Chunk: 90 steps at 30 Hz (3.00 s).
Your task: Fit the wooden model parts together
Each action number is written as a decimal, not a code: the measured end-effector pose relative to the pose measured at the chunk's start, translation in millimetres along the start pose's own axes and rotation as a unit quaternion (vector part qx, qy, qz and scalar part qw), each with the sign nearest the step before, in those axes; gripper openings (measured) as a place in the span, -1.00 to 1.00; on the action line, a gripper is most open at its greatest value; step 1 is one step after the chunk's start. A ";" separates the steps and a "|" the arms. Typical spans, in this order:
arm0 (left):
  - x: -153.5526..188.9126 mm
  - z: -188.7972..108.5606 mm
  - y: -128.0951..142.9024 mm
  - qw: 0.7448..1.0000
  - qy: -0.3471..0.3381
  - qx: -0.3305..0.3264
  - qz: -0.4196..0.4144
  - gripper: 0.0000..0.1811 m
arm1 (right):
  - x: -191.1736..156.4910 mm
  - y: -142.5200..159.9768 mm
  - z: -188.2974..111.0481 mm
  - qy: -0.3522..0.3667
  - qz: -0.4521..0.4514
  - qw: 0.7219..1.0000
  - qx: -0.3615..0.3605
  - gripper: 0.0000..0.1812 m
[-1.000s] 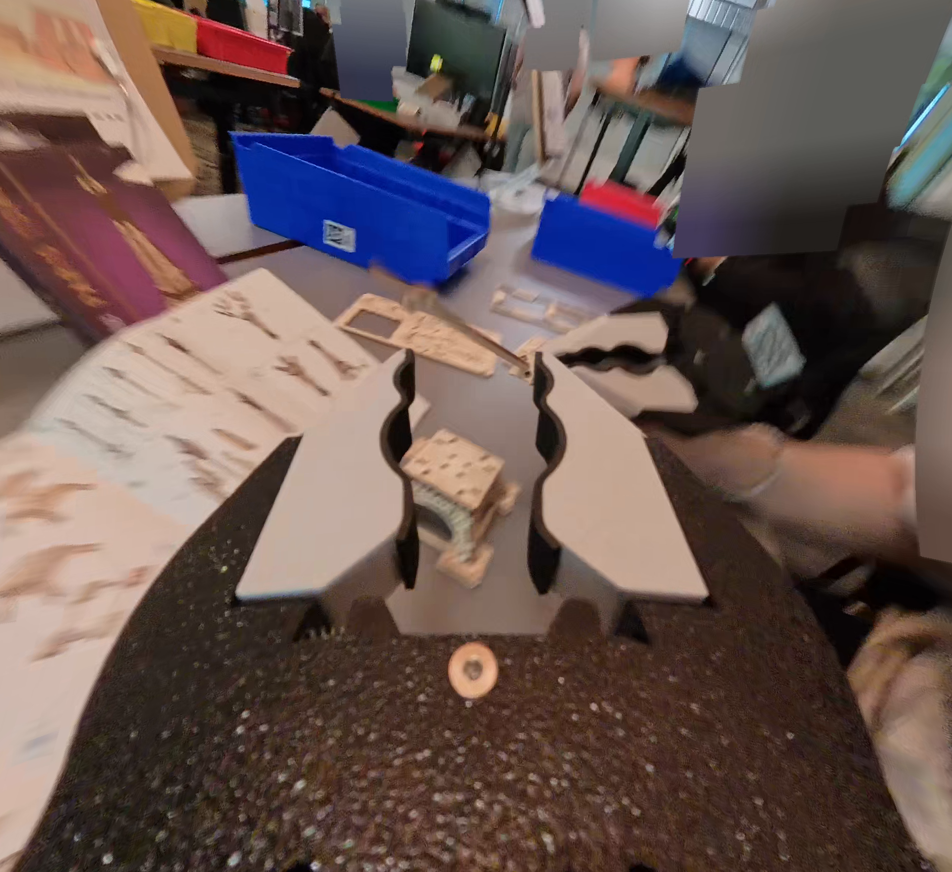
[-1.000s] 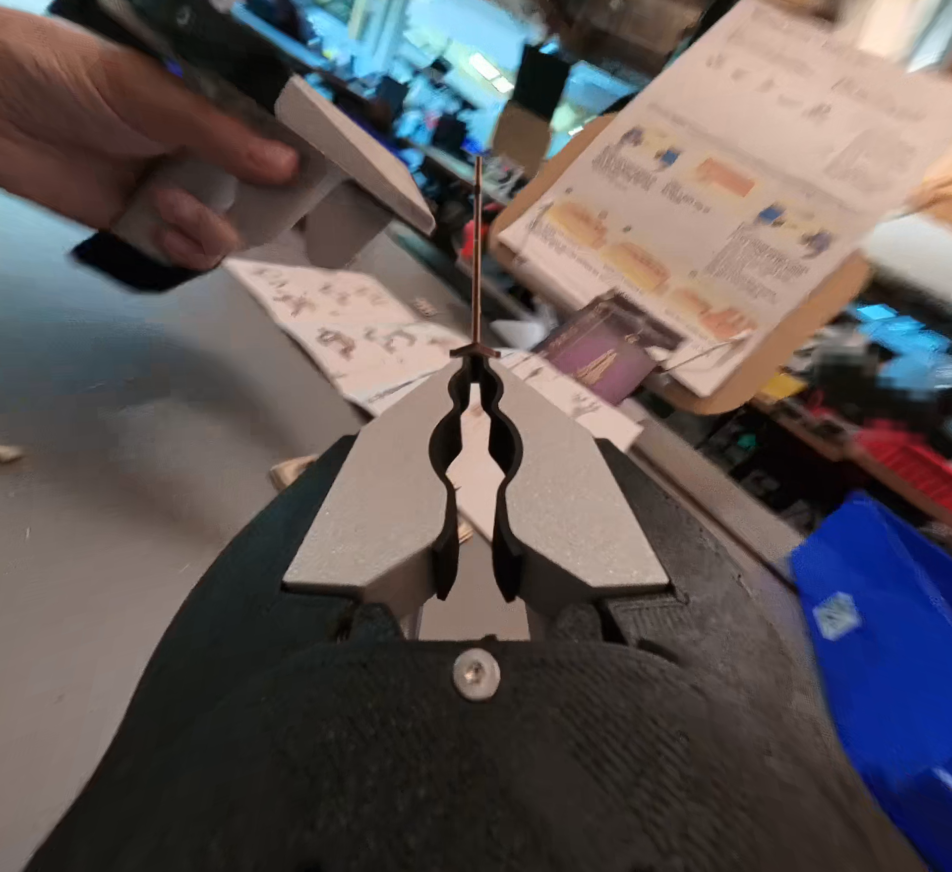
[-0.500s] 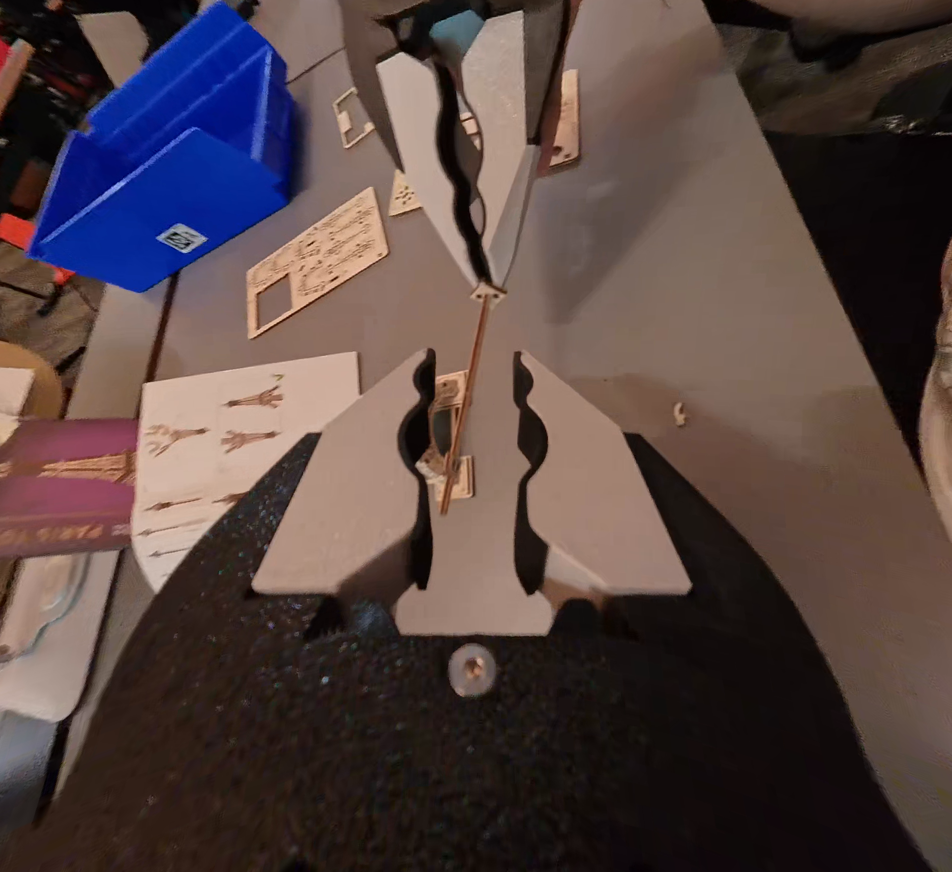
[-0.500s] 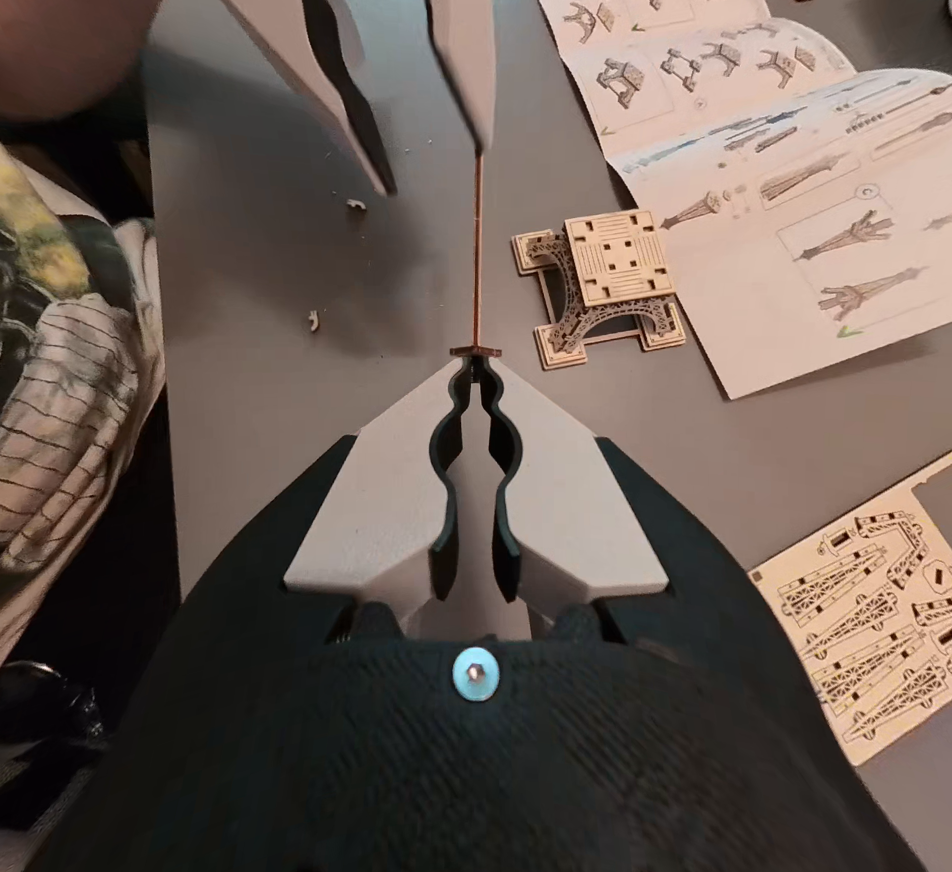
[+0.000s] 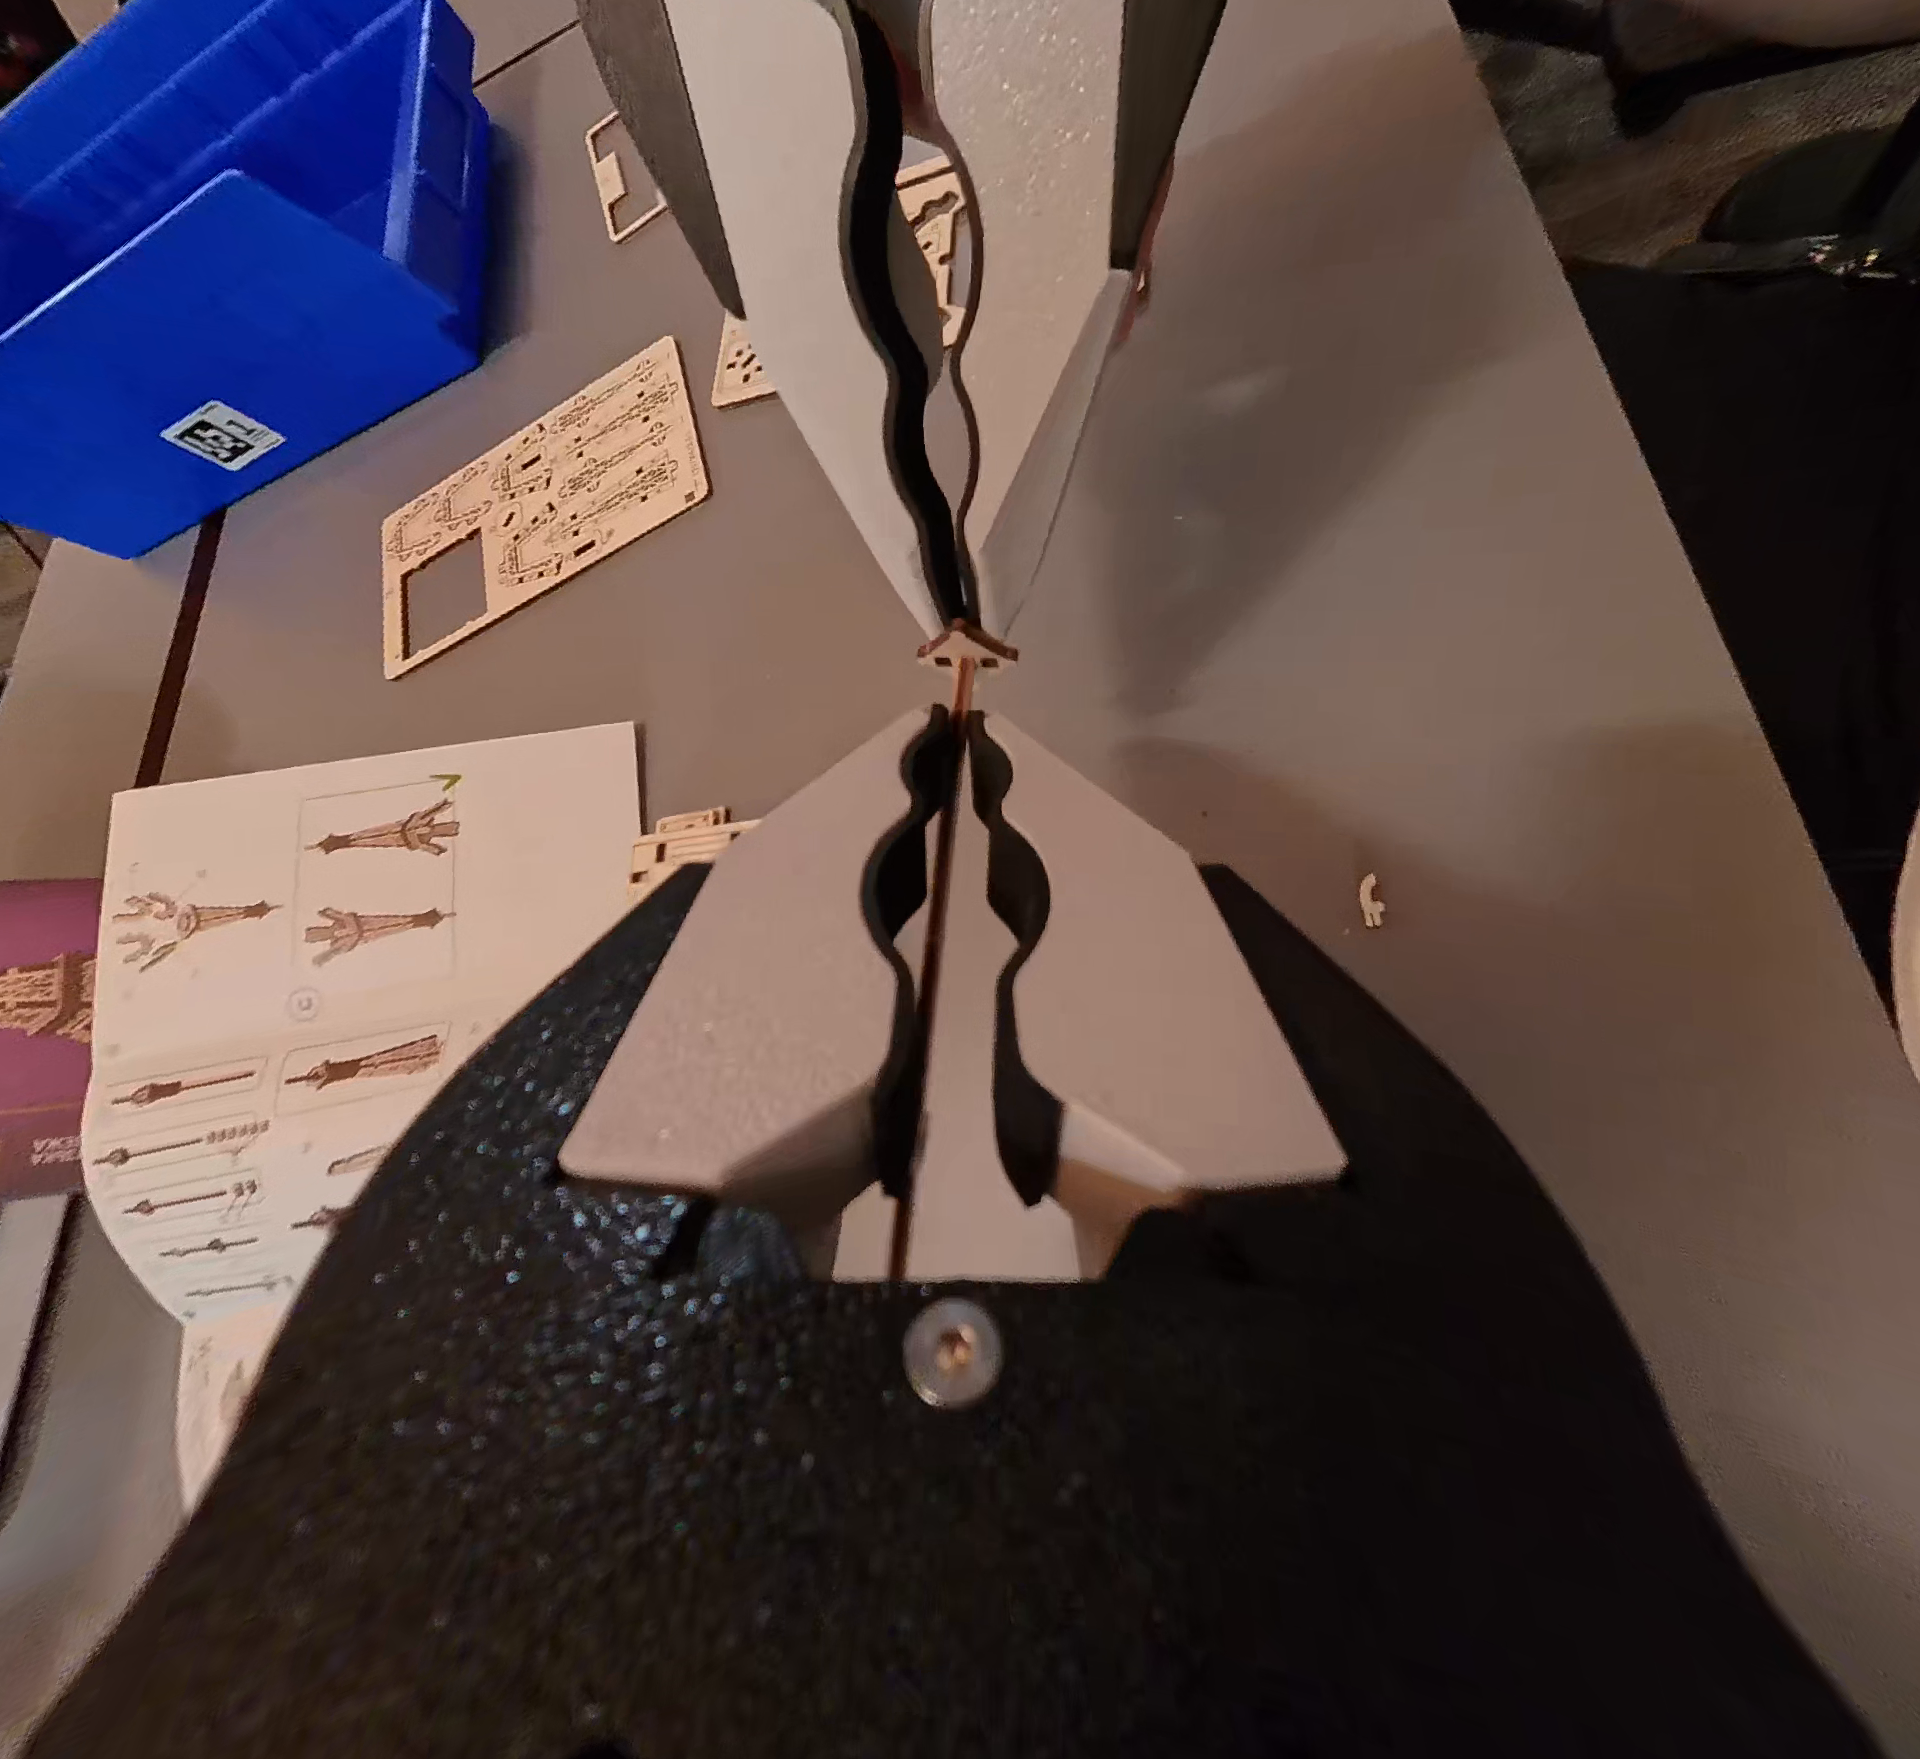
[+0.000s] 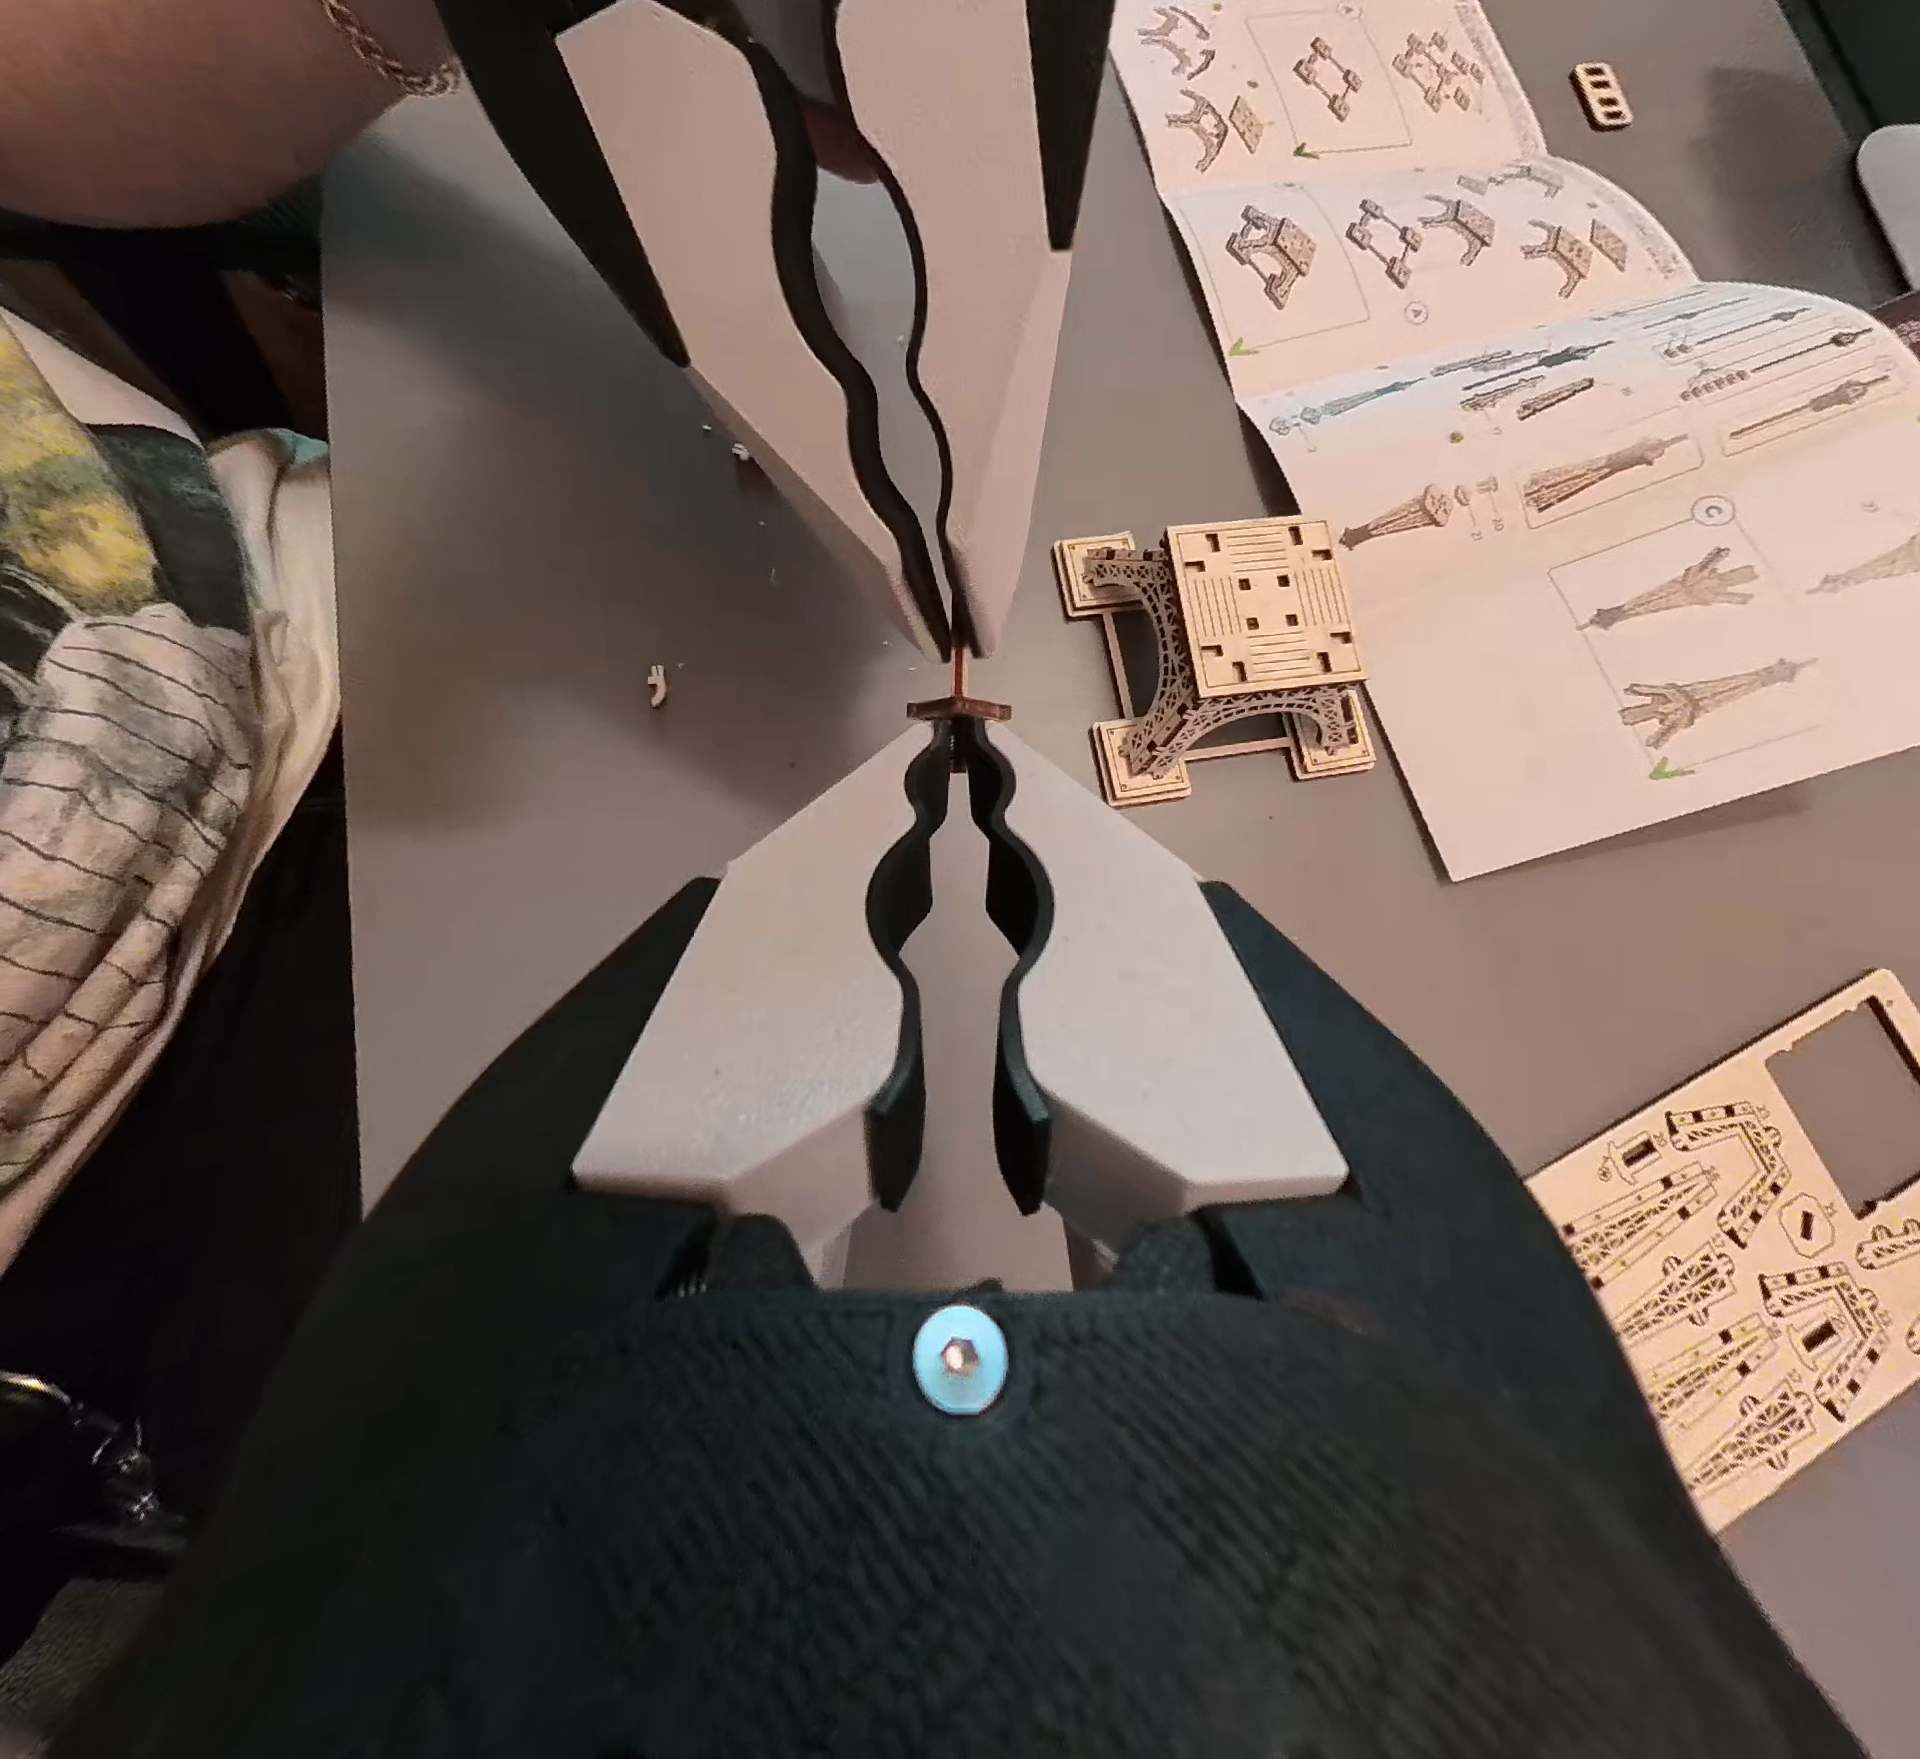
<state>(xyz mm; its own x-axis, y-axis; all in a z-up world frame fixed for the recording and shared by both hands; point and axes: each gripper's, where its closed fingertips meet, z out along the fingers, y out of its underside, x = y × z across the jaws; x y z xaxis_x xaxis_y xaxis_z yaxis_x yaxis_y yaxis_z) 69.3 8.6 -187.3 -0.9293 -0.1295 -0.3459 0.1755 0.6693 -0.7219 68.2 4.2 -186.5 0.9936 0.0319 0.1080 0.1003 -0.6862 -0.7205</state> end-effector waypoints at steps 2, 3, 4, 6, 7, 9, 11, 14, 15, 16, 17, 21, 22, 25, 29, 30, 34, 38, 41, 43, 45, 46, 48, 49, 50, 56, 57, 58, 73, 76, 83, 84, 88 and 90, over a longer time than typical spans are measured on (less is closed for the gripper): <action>0.2 1.9 0.7 1.000 0.010 0.015 -0.010 -1.00 | -0.9 1.3 -0.3 -0.008 -0.002 1.000 0.004 -0.99; -0.6 3.1 1.3 0.999 0.015 0.023 -0.021 -1.00 | 0.7 1.8 -0.3 -0.007 0.000 1.000 0.008 -0.99; 0.5 4.3 2.6 0.999 0.027 0.029 -0.032 -1.00 | 0.8 2.5 0.2 -0.010 0.001 1.000 0.011 -0.99; 0.2 6.2 6.9 0.997 0.039 0.033 -0.049 -1.00 | 1.5 4.4 3.7 -0.015 -0.004 1.000 0.017 -0.99; -0.6 6.9 9.7 0.997 0.042 0.030 -0.056 -1.00 | 3.2 5.0 6.1 -0.014 -0.005 1.000 0.021 -0.99; -2.4 8.5 15.2 0.996 0.045 0.028 -0.066 -1.00 | 5.7 6.3 10.8 -0.019 -0.004 0.999 0.031 -0.99; -1.4 9.3 19.9 0.995 0.053 0.031 -0.073 -1.00 | 6.2 7.2 14.9 -0.028 0.002 0.999 0.044 -1.00; -0.5 5.4 24.6 0.996 0.053 0.033 -0.065 -0.99 | 4.3 4.1 21.4 -0.037 0.017 0.997 0.067 -0.99; 1.9 3.6 23.7 0.996 0.059 0.038 -0.061 -0.98 | 1.2 1.3 22.3 -0.047 0.022 0.996 0.077 -1.00; 3.6 2.4 22.4 0.995 0.065 0.042 -0.061 -0.96 | -2.2 -1.6 22.3 -0.057 0.026 0.994 0.086 -1.00; 5.0 1.4 21.4 0.995 0.070 0.043 -0.059 -0.97 | -3.9 -2.9 22.1 -0.059 0.026 0.994 0.090 -1.00; 12.3 -0.2 15.5 0.993 0.093 0.054 -0.058 -1.00 | -10.3 -3.1 16.7 -0.061 0.026 0.993 0.102 -0.99; 13.8 -0.9 13.7 0.992 0.094 0.060 -0.056 -1.00 | -12.0 -3.7 15.0 -0.060 0.030 0.992 0.110 -0.99; 23.1 -3.2 8.9 0.989 0.095 0.098 -0.051 -1.00 | -21.6 -5.2 10.5 -0.061 0.044 0.986 0.151 -0.99; 43.9 -8.1 10.4 0.983 0.102 0.137 -0.063 -0.98 | -42.5 -2.0 13.8 -0.084 0.049 0.981 0.166 -0.99; 47.0 -8.9 11.4 0.983 0.098 0.142 -0.068 -0.96 | -46.7 -1.8 15.1 -0.090 0.041 0.982 0.164 -0.99; 54.5 -13.5 11.3 0.980 0.081 0.162 -0.084 -1.00 | -54.1 -4.7 17.6 -0.094 0.017 0.981 0.168 -0.99; 55.9 -21.7 9.6 0.979 0.064 0.179 -0.080 -1.00 | -58.0 -12.7 17.1 -0.098 0.013 0.975 0.200 -1.00; 54.8 -25.6 9.9 0.975 0.062 0.195 -0.084 -1.00 | -57.5 -17.0 17.8 -0.089 0.012 0.970 0.225 -1.00; 53.0 -27.1 10.4 0.974 0.061 0.198 -0.089 -1.00 | -56.6 -19.3 18.1 -0.086 0.017 0.966 0.243 -1.00; 49.5 -28.2 9.7 0.973 0.054 0.204 -0.095 -1.00 | -53.1 -21.7 17.1 -0.075 0.014 0.964 0.253 -1.00; 48.3 -28.3 10.2 0.973 0.050 0.204 -0.093 -1.00 | -52.0 -22.3 17.3 -0.069 0.008 0.964 0.255 -1.00; 47.3 -27.7 12.5 0.976 0.042 0.199 -0.081 -1.00 | -50.4 -21.7 19.7 -0.063 0.008 0.966 0.249 -0.99; 47.7 -27.6 13.3 0.976 0.043 0.197 -0.077 -1.00 | -50.9 -21.3 20.8 -0.065 0.007 0.967 0.245 -0.99; 47.6 -27.9 13.6 0.976 0.044 0.197 -0.077 -1.00 | -51.2 -21.5 21.3 -0.064 0.003 0.967 0.245 -0.98; 44.9 -30.4 12.7 0.975 0.041 0.206 -0.079 -1.00 | -48.9 -25.3 20.9 -0.049 -0.012 0.965 0.257 -0.99; 45.0 -30.8 12.0 0.974 0.040 0.208 -0.079 -1.00 | -49.8 -25.6 20.4 -0.052 -0.015 0.964 0.259 -0.99; 44.1 -31.1 11.5 0.974 0.038 0.210 -0.079 -1.00 | -49.0 -26.2 19.7 -0.048 -0.017 0.964 0.262 -0.99; 41.0 -34.1 7.6 0.970 0.029 0.225 -0.085 -1.00 | -46.4 -28.7 17.2 -0.021 -0.031 0.961 0.273 -1.00; 40.6 -34.3 7.0 0.970 0.029 0.226 -0.086 -1.00 | -46.2 -29.3 16.7 -0.015 -0.037 0.960 0.276 -0.99; 39.6 -34.9 6.0 0.969 0.026 0.229 -0.088 -1.00 | -45.7 -30.6 14.7 -0.012 -0.039 0.958 0.283 -0.99; 39.5 -34.9 5.9 0.969 0.026 0.228 -0.088 -1.00 | -45.7 -30.8 14.3 -0.011 -0.040 0.958 0.284 -0.99; 39.3 -34.4 6.4 0.970 0.023 0.225 -0.086 -1.00 | -45.6 -31.4 13.0 -0.009 -0.041 0.957 0.288 -0.99; 39.2 -33.5 7.3 0.971 0.021 0.221 -0.084 -1.00 | -45.2 -32.2 11.3 -0.010 -0.039 0.955 0.293 -0.99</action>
<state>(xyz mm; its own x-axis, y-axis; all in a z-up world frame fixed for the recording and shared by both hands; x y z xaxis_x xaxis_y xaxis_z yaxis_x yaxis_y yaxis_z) 23.2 32.9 -186.0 -0.9678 -0.1727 -0.1833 0.1346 0.2607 -0.9560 20.6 33.0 -175.9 0.9823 0.0837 0.1677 0.1791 -0.1558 -0.9714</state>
